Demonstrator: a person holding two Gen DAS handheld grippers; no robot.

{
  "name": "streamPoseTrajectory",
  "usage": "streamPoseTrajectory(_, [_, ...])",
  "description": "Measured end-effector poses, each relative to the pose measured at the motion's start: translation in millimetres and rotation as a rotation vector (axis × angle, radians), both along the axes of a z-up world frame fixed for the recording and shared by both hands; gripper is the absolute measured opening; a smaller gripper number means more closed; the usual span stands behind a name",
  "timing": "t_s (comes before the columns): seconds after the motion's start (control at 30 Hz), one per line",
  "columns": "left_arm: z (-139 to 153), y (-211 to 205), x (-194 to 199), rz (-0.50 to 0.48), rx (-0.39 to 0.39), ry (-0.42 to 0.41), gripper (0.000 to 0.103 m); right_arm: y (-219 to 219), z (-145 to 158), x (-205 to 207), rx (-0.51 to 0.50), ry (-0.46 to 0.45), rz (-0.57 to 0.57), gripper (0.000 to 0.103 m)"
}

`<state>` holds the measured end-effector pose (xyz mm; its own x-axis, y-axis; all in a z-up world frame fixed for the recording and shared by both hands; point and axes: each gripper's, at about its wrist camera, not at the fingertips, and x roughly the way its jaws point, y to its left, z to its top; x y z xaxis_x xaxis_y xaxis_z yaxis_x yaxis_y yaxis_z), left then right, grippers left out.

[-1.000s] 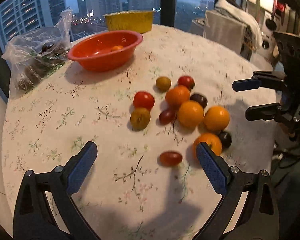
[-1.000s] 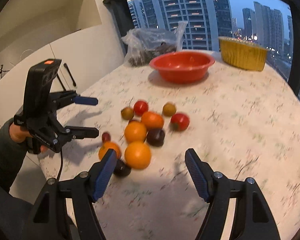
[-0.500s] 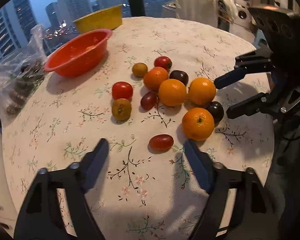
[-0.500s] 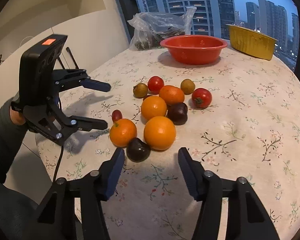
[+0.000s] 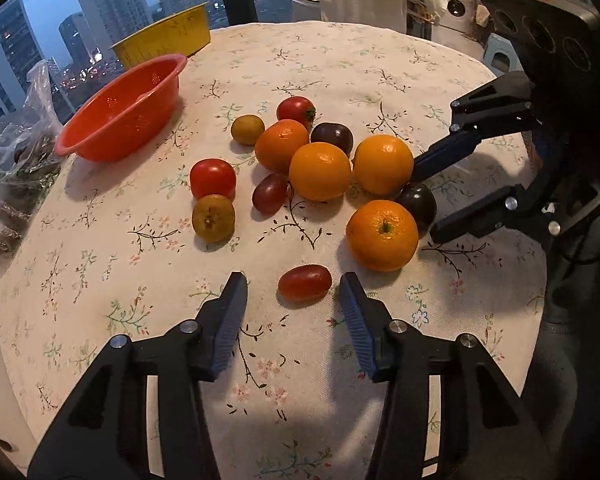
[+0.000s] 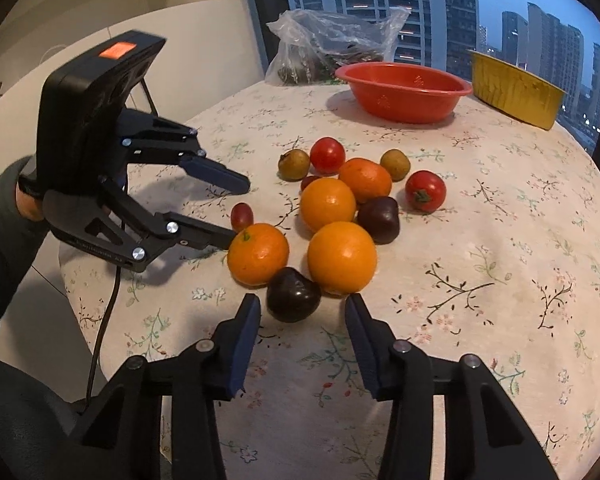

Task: Organize fruits
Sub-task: 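Grasp the dark red oval tomato with the left tool while the right tool grasps a dark purple plum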

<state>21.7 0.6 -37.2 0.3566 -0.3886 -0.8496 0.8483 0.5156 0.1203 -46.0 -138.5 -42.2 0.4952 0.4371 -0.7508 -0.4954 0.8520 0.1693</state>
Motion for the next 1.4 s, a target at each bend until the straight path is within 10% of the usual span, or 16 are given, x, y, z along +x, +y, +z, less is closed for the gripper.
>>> streamPoseTrajectory(0.37, [-1.1, -5.2, -2.7, -0.019, -0.018, 0.032, 0.025, 2.6, -0.8, 0.6, -0.025, -0.004, -0.013, 0.044])
streamPoseTrajectory(1.4, [-3.5, 19.4, -31.4, 0.124, -0.136, 0.028, 0.023, 6.6, 3.5, -5.4, -0.058, -0.023, -0.006, 0.029])
